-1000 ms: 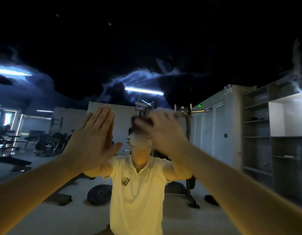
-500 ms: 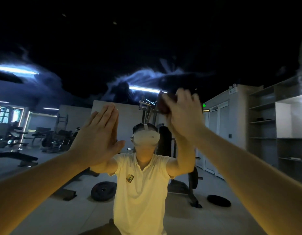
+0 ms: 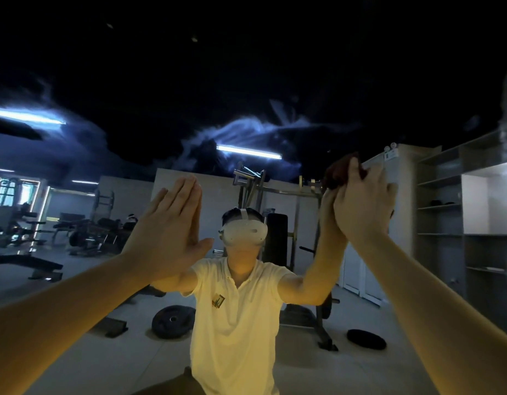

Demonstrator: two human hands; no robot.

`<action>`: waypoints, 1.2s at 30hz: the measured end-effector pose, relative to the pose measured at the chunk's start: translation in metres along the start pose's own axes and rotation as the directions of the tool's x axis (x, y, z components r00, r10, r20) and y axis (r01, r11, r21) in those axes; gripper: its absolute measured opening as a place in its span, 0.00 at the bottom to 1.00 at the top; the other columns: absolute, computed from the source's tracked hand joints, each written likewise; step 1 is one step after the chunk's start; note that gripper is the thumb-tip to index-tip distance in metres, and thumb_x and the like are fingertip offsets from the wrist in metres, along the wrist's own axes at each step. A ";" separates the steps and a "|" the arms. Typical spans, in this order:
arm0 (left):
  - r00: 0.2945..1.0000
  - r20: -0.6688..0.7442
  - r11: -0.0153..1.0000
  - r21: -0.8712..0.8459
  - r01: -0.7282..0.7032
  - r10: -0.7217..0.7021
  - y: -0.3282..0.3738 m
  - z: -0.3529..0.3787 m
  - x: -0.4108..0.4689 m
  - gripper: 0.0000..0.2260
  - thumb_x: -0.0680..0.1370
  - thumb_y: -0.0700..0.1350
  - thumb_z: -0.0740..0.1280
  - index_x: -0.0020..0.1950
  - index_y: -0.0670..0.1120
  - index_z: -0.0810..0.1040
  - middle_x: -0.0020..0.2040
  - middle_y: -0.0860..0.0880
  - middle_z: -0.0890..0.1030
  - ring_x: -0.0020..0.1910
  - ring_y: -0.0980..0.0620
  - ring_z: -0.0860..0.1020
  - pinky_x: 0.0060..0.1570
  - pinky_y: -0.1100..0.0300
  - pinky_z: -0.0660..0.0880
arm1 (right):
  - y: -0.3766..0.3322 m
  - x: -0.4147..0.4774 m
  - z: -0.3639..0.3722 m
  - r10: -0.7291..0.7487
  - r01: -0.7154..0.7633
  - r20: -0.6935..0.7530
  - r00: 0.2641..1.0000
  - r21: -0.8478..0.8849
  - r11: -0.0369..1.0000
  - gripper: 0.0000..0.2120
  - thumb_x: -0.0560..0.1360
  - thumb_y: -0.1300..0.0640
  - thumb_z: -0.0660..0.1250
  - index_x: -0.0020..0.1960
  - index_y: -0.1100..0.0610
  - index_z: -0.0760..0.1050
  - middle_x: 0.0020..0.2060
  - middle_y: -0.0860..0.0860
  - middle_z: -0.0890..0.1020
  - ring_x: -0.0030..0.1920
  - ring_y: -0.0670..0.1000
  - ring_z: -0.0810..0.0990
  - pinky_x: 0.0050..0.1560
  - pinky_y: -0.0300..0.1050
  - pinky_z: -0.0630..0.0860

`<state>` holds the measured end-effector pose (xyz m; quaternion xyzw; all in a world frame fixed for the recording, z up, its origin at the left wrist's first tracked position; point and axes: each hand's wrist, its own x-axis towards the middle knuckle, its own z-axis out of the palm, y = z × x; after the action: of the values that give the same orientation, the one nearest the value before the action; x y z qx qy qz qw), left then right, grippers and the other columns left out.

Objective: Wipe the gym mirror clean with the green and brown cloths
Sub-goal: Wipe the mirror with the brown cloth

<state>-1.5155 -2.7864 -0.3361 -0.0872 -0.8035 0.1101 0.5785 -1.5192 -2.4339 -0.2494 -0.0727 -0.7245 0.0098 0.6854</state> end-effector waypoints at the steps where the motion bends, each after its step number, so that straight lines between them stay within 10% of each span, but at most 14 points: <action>1: 1.000 0.002 1.000 -0.002 -0.007 0.007 -0.002 0.000 0.000 0.48 0.77 0.72 0.53 0.84 0.38 0.49 0.84 0.40 0.50 0.83 0.44 0.49 0.80 0.44 0.51 | -0.013 0.000 0.001 0.068 -0.067 -0.007 0.998 0.039 0.997 0.28 0.81 0.51 0.61 0.78 0.60 0.64 0.63 0.65 0.71 0.60 0.65 0.72 0.62 0.59 0.69; 4: 0.999 -0.007 0.999 -0.034 -0.035 0.035 -0.007 -0.003 0.001 0.48 0.77 0.73 0.52 0.84 0.39 0.50 0.83 0.42 0.49 0.83 0.45 0.50 0.80 0.44 0.51 | -0.077 -0.017 -0.005 0.105 -0.106 0.016 0.994 0.174 0.979 0.28 0.78 0.51 0.64 0.76 0.59 0.66 0.64 0.63 0.71 0.64 0.63 0.71 0.68 0.61 0.69; 7: 0.999 -0.046 0.996 -0.084 0.015 -0.019 -0.013 -0.003 -0.004 0.46 0.77 0.71 0.56 0.83 0.39 0.53 0.83 0.41 0.54 0.83 0.44 0.54 0.79 0.44 0.53 | -0.149 -0.080 -0.009 -0.200 0.197 -0.022 0.980 0.309 0.930 0.30 0.72 0.52 0.69 0.72 0.59 0.70 0.60 0.60 0.74 0.61 0.60 0.75 0.65 0.59 0.73; 12: 0.994 -0.095 0.997 -0.071 0.043 -0.049 -0.017 0.000 -0.025 0.45 0.78 0.69 0.55 0.83 0.36 0.54 0.83 0.36 0.56 0.82 0.39 0.56 0.79 0.41 0.55 | -0.146 -0.125 -0.007 -0.725 0.687 -0.008 0.689 0.326 0.649 0.33 0.73 0.47 0.74 0.74 0.55 0.69 0.58 0.57 0.76 0.58 0.57 0.77 0.61 0.56 0.77; 17: 0.973 -0.056 0.973 -0.066 0.221 -0.225 -0.016 0.009 -0.021 0.46 0.79 0.72 0.46 0.83 0.36 0.51 0.84 0.37 0.52 0.83 0.39 0.51 0.80 0.40 0.54 | -0.036 -0.028 0.008 -0.280 0.279 -0.019 0.960 0.149 0.949 0.30 0.77 0.50 0.67 0.77 0.52 0.63 0.59 0.61 0.71 0.58 0.62 0.74 0.58 0.58 0.74; 21: 0.980 -0.045 0.980 -0.050 0.191 -0.193 -0.024 0.020 -0.023 0.47 0.78 0.74 0.45 0.84 0.39 0.46 0.85 0.40 0.46 0.84 0.43 0.45 0.81 0.42 0.51 | -0.019 0.000 0.014 0.091 -0.082 -0.044 0.995 0.171 0.982 0.30 0.79 0.49 0.60 0.79 0.54 0.64 0.67 0.65 0.68 0.64 0.67 0.68 0.66 0.61 0.65; 28: 0.984 -0.016 0.976 -0.134 0.173 -0.176 -0.028 0.013 -0.025 0.46 0.79 0.72 0.48 0.84 0.40 0.46 0.85 0.42 0.46 0.83 0.46 0.43 0.81 0.47 0.46 | -0.150 -0.126 0.002 -0.252 0.229 0.010 0.968 0.384 0.895 0.32 0.72 0.50 0.67 0.75 0.56 0.70 0.63 0.61 0.69 0.63 0.61 0.68 0.65 0.62 0.72; 36: 0.976 0.002 0.969 -0.114 0.218 -0.219 0.011 0.013 -0.111 0.37 0.84 0.62 0.50 0.84 0.37 0.52 0.84 0.37 0.54 0.83 0.40 0.52 0.82 0.48 0.45 | -0.058 -0.276 -0.004 -0.921 0.787 0.091 0.380 0.490 0.374 0.19 0.76 0.52 0.61 0.66 0.49 0.75 0.54 0.48 0.81 0.54 0.49 0.80 0.58 0.49 0.81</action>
<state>-1.4925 -2.8069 -0.4435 -0.0314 -0.8102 -0.0006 0.5853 -1.5068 -2.5240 -0.5161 0.4532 -0.7450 -0.2053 0.4444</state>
